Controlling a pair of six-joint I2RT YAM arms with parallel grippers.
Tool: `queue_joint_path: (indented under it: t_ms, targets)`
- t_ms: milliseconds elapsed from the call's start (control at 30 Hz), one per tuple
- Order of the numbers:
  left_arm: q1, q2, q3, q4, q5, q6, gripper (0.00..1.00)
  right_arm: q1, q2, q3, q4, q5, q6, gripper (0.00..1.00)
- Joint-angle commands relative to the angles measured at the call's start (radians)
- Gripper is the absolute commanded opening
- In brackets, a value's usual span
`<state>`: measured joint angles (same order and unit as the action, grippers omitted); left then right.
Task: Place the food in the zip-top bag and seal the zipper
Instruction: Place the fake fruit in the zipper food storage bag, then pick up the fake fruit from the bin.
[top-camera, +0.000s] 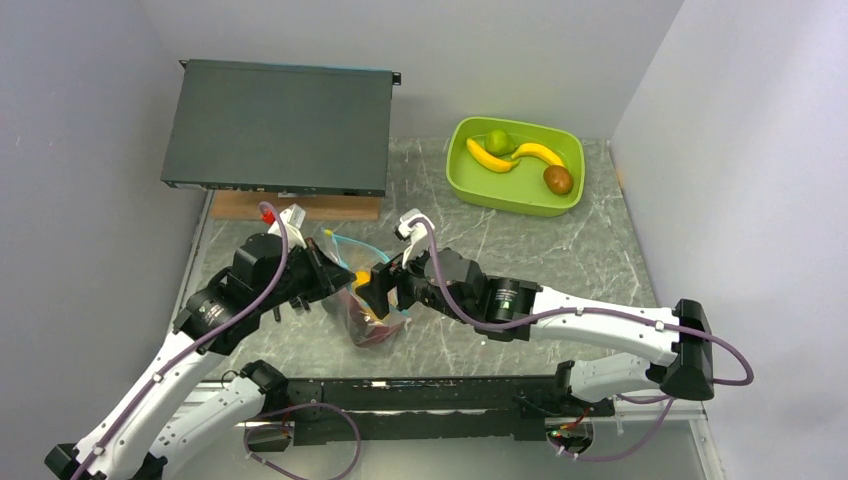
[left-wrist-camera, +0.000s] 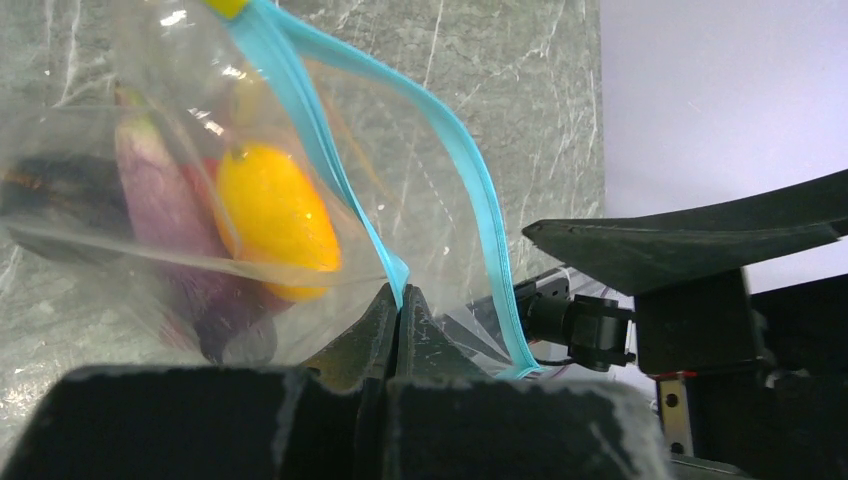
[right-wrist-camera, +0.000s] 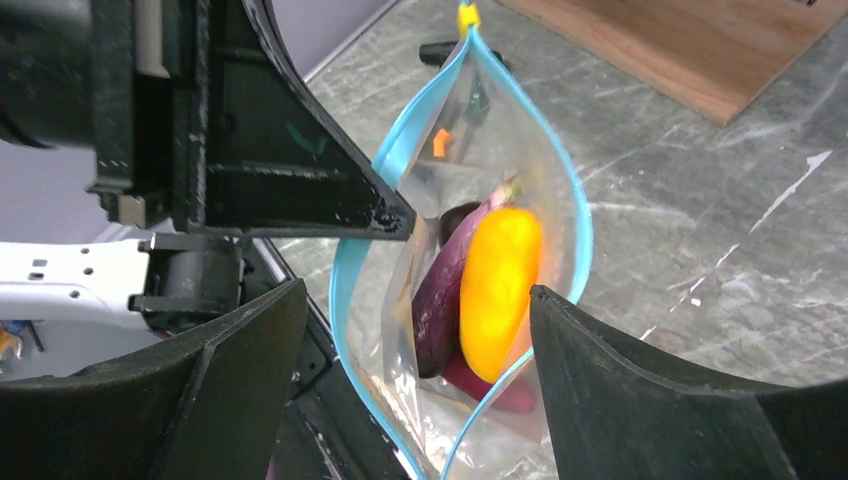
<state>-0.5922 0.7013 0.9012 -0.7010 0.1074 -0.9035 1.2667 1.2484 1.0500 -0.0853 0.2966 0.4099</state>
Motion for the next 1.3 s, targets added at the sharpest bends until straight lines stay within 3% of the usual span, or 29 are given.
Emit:
queue_joint_path:
  t_ms: [0, 300, 567, 733, 933, 1100, 1267]
  targets:
    - [0.003, -0.019, -0.009, 0.024, -0.008, 0.004, 0.0, 0.004, -0.031, 0.058, -0.006, 0.025, -0.01, 0.84]
    - [0.002, -0.031, -0.031, 0.02, -0.002, 0.003, 0.0, -0.089, -0.094, 0.073, -0.04, 0.151, -0.071, 0.81]
    - [0.002, -0.034, -0.039, 0.013, 0.007, 0.0, 0.0, -0.459, -0.046, 0.106, -0.085, 0.171, -0.06, 0.81]
    - [0.002, -0.021, -0.032, 0.008, 0.022, 0.001, 0.0, -0.649, 0.122, 0.152, 0.0, 0.214, -0.139, 0.85]
    - [0.002, -0.024, -0.021, -0.029, 0.01, 0.01, 0.0, -0.85, 0.346, 0.251, 0.114, 0.035, -0.261, 0.86]
    - [0.003, -0.032, -0.021, -0.043, -0.001, 0.002, 0.0, -0.978, 0.566, 0.44, 0.033, -0.146, -0.316, 0.86]
    - [0.003, -0.019, -0.018, -0.044, -0.002, 0.002, 0.0, -1.023, 0.785, 0.658, -0.084, -0.102, -0.4, 0.85]
